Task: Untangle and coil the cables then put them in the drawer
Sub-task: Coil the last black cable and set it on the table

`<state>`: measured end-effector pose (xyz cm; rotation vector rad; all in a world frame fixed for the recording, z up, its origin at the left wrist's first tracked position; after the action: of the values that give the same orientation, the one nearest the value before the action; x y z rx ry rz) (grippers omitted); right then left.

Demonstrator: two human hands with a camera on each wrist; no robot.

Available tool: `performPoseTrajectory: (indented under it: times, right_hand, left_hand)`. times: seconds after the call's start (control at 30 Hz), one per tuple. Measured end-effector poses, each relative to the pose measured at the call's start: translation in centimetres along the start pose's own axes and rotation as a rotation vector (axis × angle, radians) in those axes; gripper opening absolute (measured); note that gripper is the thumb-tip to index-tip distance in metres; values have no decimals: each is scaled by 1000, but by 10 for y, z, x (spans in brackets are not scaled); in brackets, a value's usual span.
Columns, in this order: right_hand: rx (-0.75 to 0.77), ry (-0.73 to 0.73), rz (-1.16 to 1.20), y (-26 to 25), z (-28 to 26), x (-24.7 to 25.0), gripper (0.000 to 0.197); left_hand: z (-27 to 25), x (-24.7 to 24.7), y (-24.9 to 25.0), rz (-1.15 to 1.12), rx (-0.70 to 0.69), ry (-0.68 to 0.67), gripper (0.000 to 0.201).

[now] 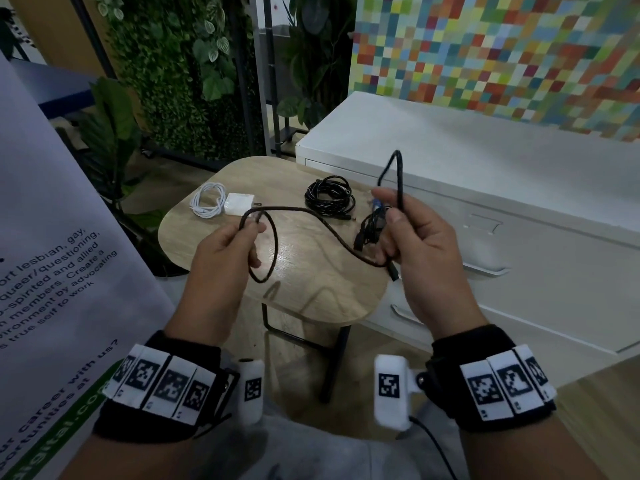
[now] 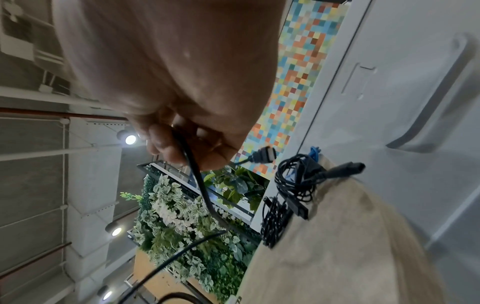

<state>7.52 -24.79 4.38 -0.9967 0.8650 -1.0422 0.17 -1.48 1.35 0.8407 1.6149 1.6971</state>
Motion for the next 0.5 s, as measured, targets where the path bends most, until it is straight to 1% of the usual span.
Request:
performPoseTrajectory:
  times: [0.03, 0.07, 0.1, 0.13, 0.17, 0.23, 0.3, 0.33, 0.37, 0.4, 0.43, 0.47, 0.5]
  right_hand:
    - [22, -6, -23, -5, 0, 1, 32]
    - [44, -22, -50, -10, 0, 1, 33]
    - [61, -48, -77, -16, -1, 0, 34]
    - [72, -81, -102, -21, -3, -2, 35]
    - [82, -112, -126, -25, -5, -6, 35]
    - [119, -166, -151, -32, -9, -15, 36]
    - [166, -215, -141, -38, -12, -25, 36]
    - [185, -237, -132, -41, -14, -29, 35]
    - [203, -250, -125, -43, -15, -32, 34]
    - [216, -247, -116, -45, -16, -33, 32]
    - [221, -225, -107, -47, -17, -32, 29]
    - [212, -192, -96, -48, -17, -29, 27]
    - [194, -157, -85, -47, -16, -24, 26]
  left_hand:
    - [-1, -1, 2, 18, 0, 0, 18]
    - [-2, -2, 4, 37, -2, -8, 30]
    - [-3, -3, 7, 57, -16, -22, 49]
    - [-5, -3, 11, 65, -54, -37, 65]
    - [-9, -4, 18, 70, -110, -41, 75]
    - [-16, -6, 35, 89, -260, -55, 83]
    - [-21, -9, 53, 169, -418, -95, 85]
    - [-22, -11, 61, 223, -484, -131, 82]
    - [-23, -13, 67, 274, -529, -178, 75]
    - [-24, -15, 70, 302, -540, -232, 63]
    - [-24, -17, 73, 293, -511, -287, 46]
    - [-25, -18, 73, 256, -449, -342, 28]
    - [-27, -20, 70, 208, -368, -388, 17]
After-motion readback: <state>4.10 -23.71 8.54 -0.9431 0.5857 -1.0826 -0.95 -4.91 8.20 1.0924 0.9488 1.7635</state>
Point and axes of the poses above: each hand's wrist, its own z-axis towards the middle knuckle, its own x-axis out of the back of the hand, y = z × x, the point moved 3 cm from there along z, towards the middle knuckle
